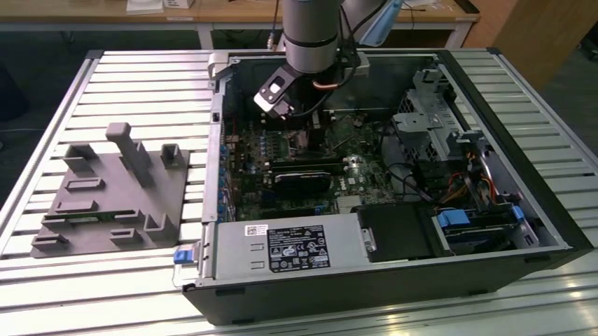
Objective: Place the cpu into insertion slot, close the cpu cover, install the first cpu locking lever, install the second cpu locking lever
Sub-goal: 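Place the cpu into insertion slot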
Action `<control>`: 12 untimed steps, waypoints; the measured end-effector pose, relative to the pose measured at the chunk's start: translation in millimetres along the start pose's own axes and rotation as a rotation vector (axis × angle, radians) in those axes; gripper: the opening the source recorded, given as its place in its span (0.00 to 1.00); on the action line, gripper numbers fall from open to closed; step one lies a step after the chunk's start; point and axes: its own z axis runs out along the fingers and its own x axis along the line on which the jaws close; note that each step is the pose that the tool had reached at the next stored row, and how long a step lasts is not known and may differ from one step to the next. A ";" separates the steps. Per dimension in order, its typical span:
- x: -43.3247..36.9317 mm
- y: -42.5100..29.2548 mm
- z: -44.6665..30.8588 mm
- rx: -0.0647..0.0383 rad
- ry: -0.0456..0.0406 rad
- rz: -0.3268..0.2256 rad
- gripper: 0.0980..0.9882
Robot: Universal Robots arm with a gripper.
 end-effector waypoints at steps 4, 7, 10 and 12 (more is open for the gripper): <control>2.1 -0.5 4.4 0.001 -0.0007 0.009 0.49; 2.1 -0.8 6.4 0.001 -0.0011 0.013 0.49; 2.2 -0.9 8.2 0.001 -0.0013 0.016 0.49; 2.1 -1.1 10.1 0.001 -0.0014 0.017 0.49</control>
